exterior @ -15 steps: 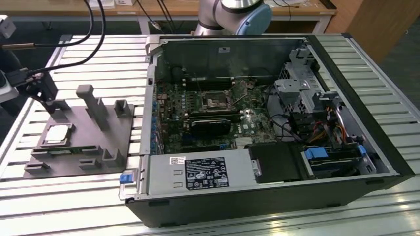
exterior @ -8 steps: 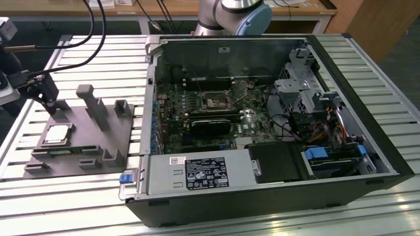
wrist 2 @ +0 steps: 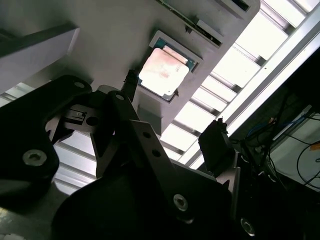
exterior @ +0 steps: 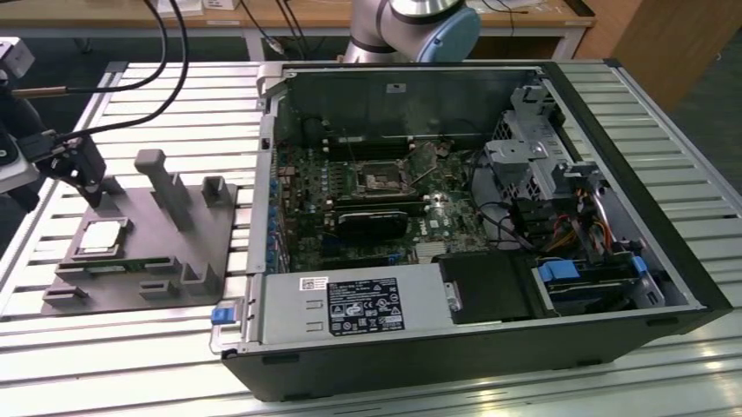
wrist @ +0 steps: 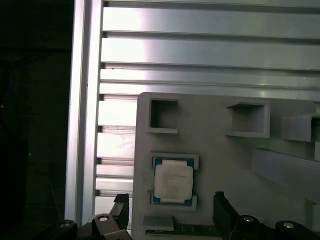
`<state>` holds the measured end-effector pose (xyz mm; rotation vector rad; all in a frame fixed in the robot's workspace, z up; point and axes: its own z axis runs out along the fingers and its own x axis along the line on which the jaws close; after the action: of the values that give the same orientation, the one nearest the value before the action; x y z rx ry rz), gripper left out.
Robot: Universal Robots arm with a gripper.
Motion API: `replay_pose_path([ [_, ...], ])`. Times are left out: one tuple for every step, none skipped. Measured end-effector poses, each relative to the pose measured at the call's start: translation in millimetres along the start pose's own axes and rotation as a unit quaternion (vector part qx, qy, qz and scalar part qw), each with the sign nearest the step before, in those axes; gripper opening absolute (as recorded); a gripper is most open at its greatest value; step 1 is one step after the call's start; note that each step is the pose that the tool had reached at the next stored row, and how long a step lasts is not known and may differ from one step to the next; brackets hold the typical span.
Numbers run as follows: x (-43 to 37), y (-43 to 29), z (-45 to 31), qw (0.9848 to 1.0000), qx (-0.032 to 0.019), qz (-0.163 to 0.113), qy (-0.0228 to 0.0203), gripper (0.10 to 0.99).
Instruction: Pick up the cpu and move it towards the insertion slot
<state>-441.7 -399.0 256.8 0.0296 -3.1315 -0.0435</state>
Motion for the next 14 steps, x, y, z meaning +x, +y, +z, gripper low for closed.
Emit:
replay_pose_path([
  [0.0, -0.1, 1.0, 1.0, 0.0001, 0.0, 0.0, 0.765],
  [0.0, -0.2, 1.9, 1.0, 0.0002, 0.0, 0.0, 0.765],
  [0.0, -0.4, 2.8, 1.0, 0.0003, 0.0, 0.0, 0.765],
  [0.0, -0.5, 3.5, 1.0, 0.0004, 0.0, 0.0, 0.765],
  [0.0, -0.6, 4.4, 1.0, 0.0005, 0.0, 0.0, 0.765],
  [0.0, -0.6, 5.2, 1.0, 0.0007, 0.0, 0.0, 0.765],
  [0.0, -0.7, 6.0, 1.0, 0.0009, 0.0, 0.0, 0.765],
  [0.0, -0.8, 6.7, 1.0, 0.001, 0.0, 0.0, 0.765],
  [0.0, -0.8, 7.6, 1.0, 0.0012, 0.0, 0.0, 0.765],
  [-0.1, -0.9, 8.4, 1.0, 0.0013, 0.0, 0.0, 0.765],
  [-0.1, -1.0, 9.3, 1.0, 0.0015, 0.0, 0.0, 0.765],
  [-0.1, -1.0, 10.3, 1.0, 0.0016, 0.0, 0.0, 0.765],
  [-0.1, -1.1, 11.1, 1.0, 0.0018, 0.0, 0.0, 0.765],
  [-0.1, -1.1, 12.0, 1.0, 0.0019, 0.0, 0.0, 0.765],
])
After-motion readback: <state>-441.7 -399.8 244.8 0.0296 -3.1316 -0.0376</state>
